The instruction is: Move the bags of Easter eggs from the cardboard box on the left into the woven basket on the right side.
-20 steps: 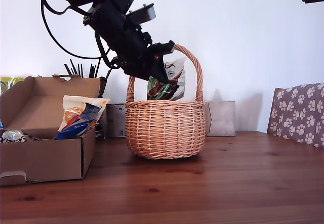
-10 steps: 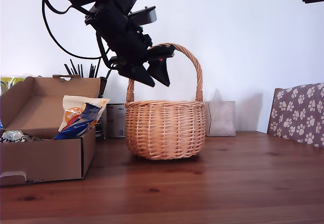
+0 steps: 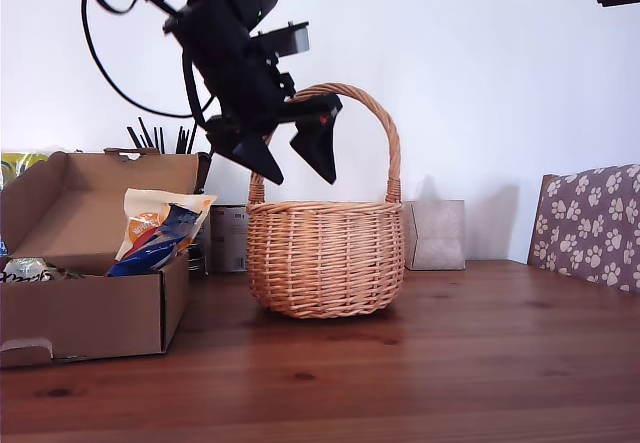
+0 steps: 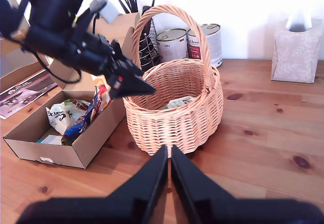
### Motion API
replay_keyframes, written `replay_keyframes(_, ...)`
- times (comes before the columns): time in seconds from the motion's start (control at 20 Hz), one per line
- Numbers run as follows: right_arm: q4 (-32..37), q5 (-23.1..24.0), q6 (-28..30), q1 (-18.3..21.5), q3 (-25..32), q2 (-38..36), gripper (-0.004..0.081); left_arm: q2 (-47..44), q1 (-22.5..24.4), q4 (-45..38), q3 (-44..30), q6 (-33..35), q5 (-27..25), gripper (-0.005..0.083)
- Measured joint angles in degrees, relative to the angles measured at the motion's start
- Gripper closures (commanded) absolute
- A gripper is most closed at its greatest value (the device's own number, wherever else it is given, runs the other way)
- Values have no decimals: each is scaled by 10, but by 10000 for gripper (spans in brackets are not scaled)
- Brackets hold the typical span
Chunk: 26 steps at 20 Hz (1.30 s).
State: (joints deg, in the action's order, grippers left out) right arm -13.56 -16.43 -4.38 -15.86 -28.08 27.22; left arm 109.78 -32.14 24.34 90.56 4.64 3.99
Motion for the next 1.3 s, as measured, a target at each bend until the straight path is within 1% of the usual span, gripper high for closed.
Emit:
replay_keyframes(0.1, 0, 0, 0, 0, 0, 0, 782, -4, -1, 24, 15, -12, 0, 755)
replay_keyframes(0.15, 0, 0, 0, 0, 0, 1, 782, -10, -1, 43, 15, -13, 1, 788)
replay_keyframes(0.25, 0, 0, 0, 0, 0, 8, 782, -25, -1, 73, 14, -13, 4, 790)
replay_keyframes(0.35, -2, 0, 0, 0, 0, 22, 782, -46, -1, 83, 14, -14, 5, 790)
replay_keyframes(0.5, -2, 0, 0, 0, 0, 36, 782, -99, -3, 63, -11, -14, 7, 790)
replay_keyframes(0.65, -2, 0, 0, 0, 0, 38, 782, -180, -5, 17, -97, -14, 10, 790)
replay_keyframes(0.85, -1, 0, 0, 0, 0, 38, 782, -278, -1, -53, -262, -14, 10, 790)
replay_keyframes(1.0, 0, 0, 0, 0, 0, 38, 782, -362, 10, -73, -368, -14, 10, 789)
replay_keyframes(1.1, 0, 0, 0, 0, 0, 38, 782, -433, 21, -88, -420, -11, 10, 789)
replay_keyframes(1.2, 0, 0, 0, 0, 0, 38, 782, -502, 34, -90, -459, 24, 18, 788)
replay_keyframes(1.3, 0, 0, 0, 0, 0, 38, 782, -545, 42, -68, -483, 74, 21, 782)
